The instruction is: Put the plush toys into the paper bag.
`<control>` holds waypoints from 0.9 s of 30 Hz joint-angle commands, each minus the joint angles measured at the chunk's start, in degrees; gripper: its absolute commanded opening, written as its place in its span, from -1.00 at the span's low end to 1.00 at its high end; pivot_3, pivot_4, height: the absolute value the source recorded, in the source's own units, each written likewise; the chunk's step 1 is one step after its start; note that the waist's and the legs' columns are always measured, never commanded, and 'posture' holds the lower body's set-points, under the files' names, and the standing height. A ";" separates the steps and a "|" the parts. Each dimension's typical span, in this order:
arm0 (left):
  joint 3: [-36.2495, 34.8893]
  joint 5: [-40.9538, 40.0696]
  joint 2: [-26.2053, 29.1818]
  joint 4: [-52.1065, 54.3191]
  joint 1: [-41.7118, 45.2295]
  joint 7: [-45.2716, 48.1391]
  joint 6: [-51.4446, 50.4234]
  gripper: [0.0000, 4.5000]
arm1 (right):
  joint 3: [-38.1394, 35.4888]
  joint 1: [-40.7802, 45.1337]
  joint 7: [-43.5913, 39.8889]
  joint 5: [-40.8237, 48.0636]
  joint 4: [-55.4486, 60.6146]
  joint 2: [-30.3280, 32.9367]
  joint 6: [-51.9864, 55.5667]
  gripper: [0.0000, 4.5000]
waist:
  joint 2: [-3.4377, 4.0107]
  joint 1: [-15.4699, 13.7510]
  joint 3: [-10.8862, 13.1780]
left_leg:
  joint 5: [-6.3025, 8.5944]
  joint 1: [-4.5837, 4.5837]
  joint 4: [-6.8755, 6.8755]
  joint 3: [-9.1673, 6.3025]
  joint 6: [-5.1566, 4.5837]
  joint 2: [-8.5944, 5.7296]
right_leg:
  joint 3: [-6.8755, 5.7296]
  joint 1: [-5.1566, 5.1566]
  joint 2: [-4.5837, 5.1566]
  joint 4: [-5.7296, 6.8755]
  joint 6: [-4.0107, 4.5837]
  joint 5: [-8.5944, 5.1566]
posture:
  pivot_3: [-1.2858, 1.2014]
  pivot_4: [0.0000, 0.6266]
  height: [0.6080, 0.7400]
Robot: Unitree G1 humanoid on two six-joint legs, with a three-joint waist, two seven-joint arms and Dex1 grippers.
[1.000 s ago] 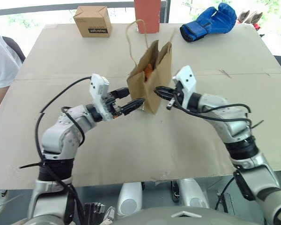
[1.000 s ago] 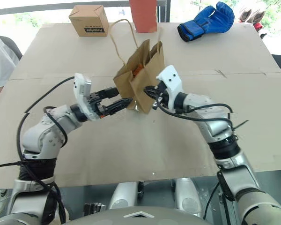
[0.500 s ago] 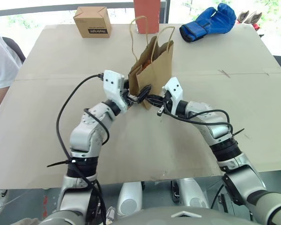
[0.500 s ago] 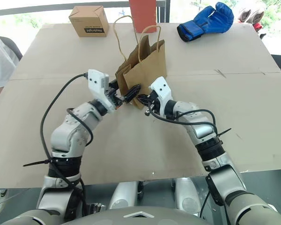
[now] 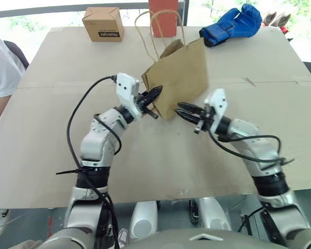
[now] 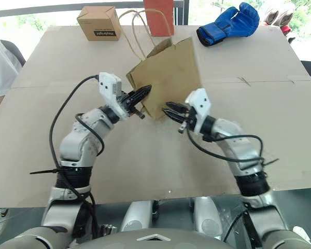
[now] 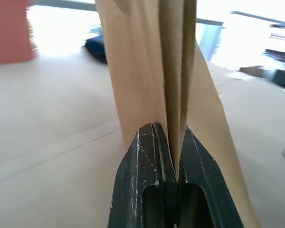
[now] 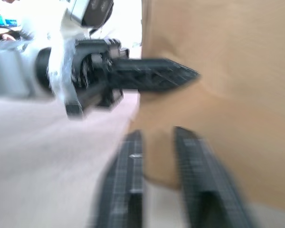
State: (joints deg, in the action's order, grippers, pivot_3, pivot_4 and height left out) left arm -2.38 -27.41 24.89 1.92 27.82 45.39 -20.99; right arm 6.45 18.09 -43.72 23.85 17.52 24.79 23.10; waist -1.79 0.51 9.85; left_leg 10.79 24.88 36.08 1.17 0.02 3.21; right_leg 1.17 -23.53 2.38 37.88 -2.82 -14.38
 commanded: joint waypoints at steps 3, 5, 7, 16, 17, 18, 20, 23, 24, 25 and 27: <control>0.09 -0.90 9.07 -8.80 4.35 23.96 10.54 -1.00 | -17.80 -12.30 -8.76 6.30 10.49 16.10 3.51 0.62 | 0.02 0.14 0.01 | 0.00 -0.03 -0.02 0.03 0.00 0.00 | 0.01 0.01 0.00 -0.03 0.03 -0.02 | 0.03 -0.52 1.00; 0.80 0.63 10.65 -13.46 6.21 28.66 14.03 -1.00 | -22.59 -16.56 -11.04 8.26 12.10 19.98 4.07 0.81 | 0.08 -0.40 0.04 | 0.00 -0.02 -0.02 0.00 -0.01 0.00 | -0.03 0.01 0.00 -0.02 0.06 -0.05 | 0.03 -0.52 1.00; 3.21 4.54 11.23 -20.91 9.24 33.94 22.55 -1.00 | -26.30 -19.78 -12.15 10.20 14.48 22.23 4.00 0.97 | 0.10 -0.28 0.04 | 0.00 -0.05 -0.03 0.01 -0.01 0.01 | -0.01 0.02 -0.01 -0.03 0.08 -0.06 | 0.03 -0.52 1.00; 3.77 10.47 7.87 -43.59 17.48 40.01 38.77 0.17 | -26.56 -19.56 -7.75 13.22 17.88 22.05 6.19 1.00 | 0.06 0.00 0.04 | 0.02 0.04 0.20 0.03 -0.04 0.00 | 0.06 0.07 -0.01 -0.04 -0.01 -0.02 | 0.03 -0.52 1.00; 3.17 10.32 7.68 -43.79 17.74 38.99 38.45 0.42 | -26.95 -19.20 -7.27 13.95 17.94 21.83 6.49 1.00 | 0.06 -0.01 0.04 | 0.03 0.04 0.20 0.02 -0.05 0.00 | 0.05 0.07 -0.01 -0.03 -0.02 -0.01 | 0.03 -0.52 1.00; 2.66 10.11 7.66 -43.54 17.85 37.97 37.70 0.49 | -27.37 -19.11 -7.15 14.38 17.91 21.93 6.62 1.00 | 0.05 -0.05 0.04 | 0.03 0.05 0.20 0.01 -0.05 0.00 | 0.04 0.07 -0.01 -0.03 -0.02 -0.01 | 0.03 -0.52 1.00; 1.16 8.05 9.16 -38.56 15.77 36.29 32.04 0.89 | -27.95 -19.54 -6.97 14.09 17.78 22.68 6.83 1.00 | 0.05 -0.04 0.05 | 0.03 0.06 0.20 -0.03 -0.05 0.00 | 0.01 0.07 -0.01 -0.02 -0.03 -0.01 | 0.03 -0.52 1.00; -3.24 0.71 15.15 -19.46 2.52 30.00 9.32 0.97 | -30.57 -22.23 -5.31 13.34 18.25 22.54 7.17 1.00 | 0.07 0.77 0.03 | 0.03 0.00 0.17 0.02 -0.06 0.03 | 0.11 0.07 -0.02 0.01 -0.04 -0.01 | 0.03 -0.52 1.00; -5.08 -1.04 16.56 -14.03 -2.08 27.76 4.90 0.97 | -32.22 -23.37 -4.63 13.96 18.63 22.33 7.89 1.00 | 0.07 1.11 0.03 | 0.04 -0.06 0.14 0.05 -0.07 0.06 | 0.15 0.08 -0.02 0.02 -0.05 -0.02 | 0.03 -0.52 1.00; -6.83 -2.48 17.67 -9.39 -6.19 25.95 1.85 0.97 | -33.89 -24.45 -4.16 15.21 19.07 22.13 8.80 1.00 | 0.08 1.47 0.03 | 0.04 -0.06 0.11 0.03 -0.07 0.07 | 0.15 0.07 -0.02 0.01 -0.05 -0.02 | 0.03 -0.52 1.00; -10.75 -6.28 18.91 -0.40 -13.68 21.66 -4.71 0.97 | -36.68 -26.93 -3.86 16.47 19.75 22.13 9.86 1.00 | 0.08 1.55 0.03 | 0.04 -0.10 -0.01 0.02 -0.06 0.12 | 0.13 0.06 -0.02 0.02 -0.05 -0.03 | 0.03 -0.52 1.00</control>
State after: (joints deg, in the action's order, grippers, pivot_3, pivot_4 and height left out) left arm -9.72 -29.75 42.79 -5.95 15.22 70.01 -20.73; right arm -26.80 -8.56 -48.13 38.63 34.82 46.75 32.51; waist -1.71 2.06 9.88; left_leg 10.83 24.77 36.04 1.17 -0.04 3.34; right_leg 1.24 -23.47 2.38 37.91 -2.86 -14.41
